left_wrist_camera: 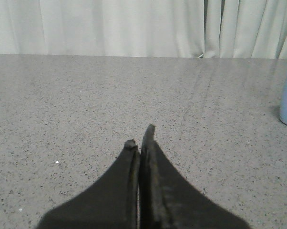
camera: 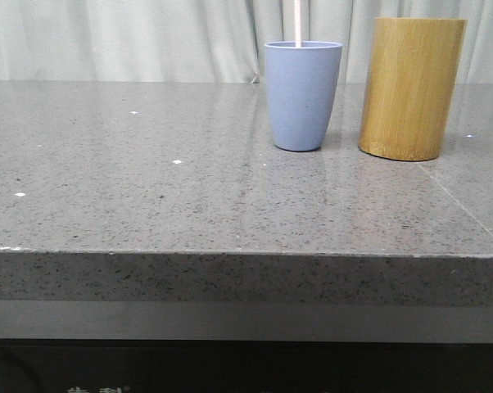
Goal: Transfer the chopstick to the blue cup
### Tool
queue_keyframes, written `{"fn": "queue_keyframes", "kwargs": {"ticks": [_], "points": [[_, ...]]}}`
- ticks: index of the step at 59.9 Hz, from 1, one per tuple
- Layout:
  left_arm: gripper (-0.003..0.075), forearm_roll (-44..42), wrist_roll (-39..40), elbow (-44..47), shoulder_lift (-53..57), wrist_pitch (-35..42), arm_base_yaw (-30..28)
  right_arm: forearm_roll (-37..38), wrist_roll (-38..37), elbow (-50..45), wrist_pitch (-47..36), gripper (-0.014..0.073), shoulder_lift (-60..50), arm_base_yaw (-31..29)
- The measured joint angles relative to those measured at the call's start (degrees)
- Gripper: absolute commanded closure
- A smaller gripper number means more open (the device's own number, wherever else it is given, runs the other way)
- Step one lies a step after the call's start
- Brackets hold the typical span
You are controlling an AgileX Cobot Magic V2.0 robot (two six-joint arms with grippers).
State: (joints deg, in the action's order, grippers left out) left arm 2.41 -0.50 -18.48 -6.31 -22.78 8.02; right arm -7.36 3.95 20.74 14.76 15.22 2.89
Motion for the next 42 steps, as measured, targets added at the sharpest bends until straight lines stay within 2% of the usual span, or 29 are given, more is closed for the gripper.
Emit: {"fn": "queue_keyframes", "kwargs": {"ticks": [14,26,42], "points": [[0.0739,0.64,0.00,8.98,6.56,1.60,-2.28,0.00,0.00,0.00,0.00,0.0661,0.00,0.00],[0.0739,1.42,0.00,18.55,6.56,11.68,-3.65,0.00,0.00,0.00,0.00,0.0661,0.00,0.00],[0.0739,1.46,0.00,18.57,6.56,10.87,-7.94,0.00,0.00,-0.11,-0.05,0.0661,0.00,0.00]]}}
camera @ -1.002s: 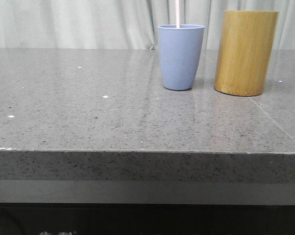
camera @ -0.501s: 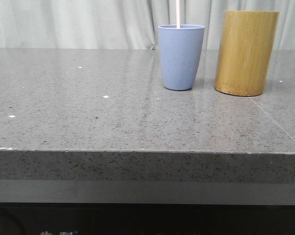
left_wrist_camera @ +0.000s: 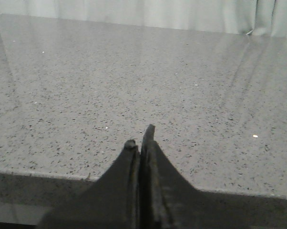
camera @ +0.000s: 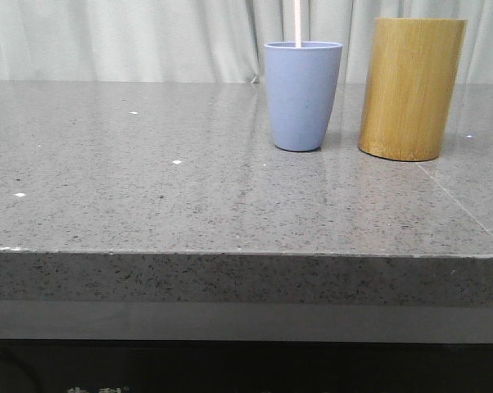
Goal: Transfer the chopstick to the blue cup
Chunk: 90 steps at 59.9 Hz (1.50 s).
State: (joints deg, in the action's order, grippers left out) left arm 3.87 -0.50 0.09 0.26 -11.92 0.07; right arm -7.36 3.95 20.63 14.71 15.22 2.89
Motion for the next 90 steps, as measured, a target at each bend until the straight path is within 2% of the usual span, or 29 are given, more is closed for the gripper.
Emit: {"fn": "queue_keyframes", "kwargs": {"ticks": [57,67,81,90], "points": [[0.0739,0.00,0.00,0.00,0.00,-0.53,-0.67,-0.02,0.00,-0.48,-0.23,0.0661,0.00,0.00],[0.0739,0.00,0.00,0.00,0.00,-0.53,-0.67,-0.02,0.00,-5.88,-2.55,0.0661,-0.76,0.00],[0.0739,0.00,0.00,0.00,0.00,-0.53,-0.67,-0.02,0.00,-19.80,-5.71,0.0661,-8.71,0.11],[0.0739,0.00,0.00,0.00,0.00,-0.53,-0.67,-0.02,0.00,-22.16,-4.08,0.0661,-13.69,0.11]]}}
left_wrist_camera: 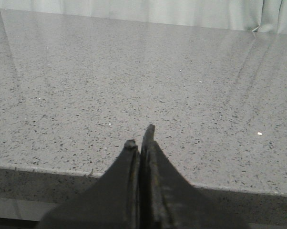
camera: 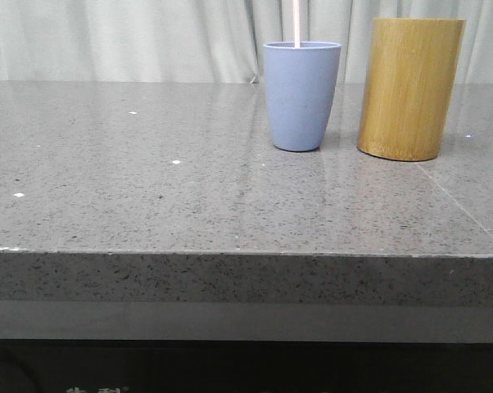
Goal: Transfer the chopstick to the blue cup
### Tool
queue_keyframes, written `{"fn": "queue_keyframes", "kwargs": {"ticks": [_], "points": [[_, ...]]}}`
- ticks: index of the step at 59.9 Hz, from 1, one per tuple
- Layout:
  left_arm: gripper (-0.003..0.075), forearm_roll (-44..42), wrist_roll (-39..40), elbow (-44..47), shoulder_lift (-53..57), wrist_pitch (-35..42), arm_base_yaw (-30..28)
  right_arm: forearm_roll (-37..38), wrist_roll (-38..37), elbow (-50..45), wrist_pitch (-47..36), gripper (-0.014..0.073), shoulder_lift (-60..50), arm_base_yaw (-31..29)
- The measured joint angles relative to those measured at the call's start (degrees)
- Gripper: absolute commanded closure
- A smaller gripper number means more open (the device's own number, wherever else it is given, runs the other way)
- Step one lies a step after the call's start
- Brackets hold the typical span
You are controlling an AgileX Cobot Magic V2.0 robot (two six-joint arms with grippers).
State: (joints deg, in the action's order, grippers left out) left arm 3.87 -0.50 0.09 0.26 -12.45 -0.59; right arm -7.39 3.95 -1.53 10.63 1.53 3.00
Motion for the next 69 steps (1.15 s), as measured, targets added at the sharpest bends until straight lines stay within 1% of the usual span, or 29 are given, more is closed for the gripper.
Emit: {"fn": "queue_keyframes", "kwargs": {"ticks": [13,69], "points": [[0.0739,0.00,0.00,0.00,0.00,0.00,0.00,0.00,0.00,-0.06,1.77,0.0661,-2.09,0.00],[0.0739,0.00,0.00,0.00,0.00,0.00,0.00,0.00,0.00,-0.06,1.89,0.0661,-2.09,0.00]]}}
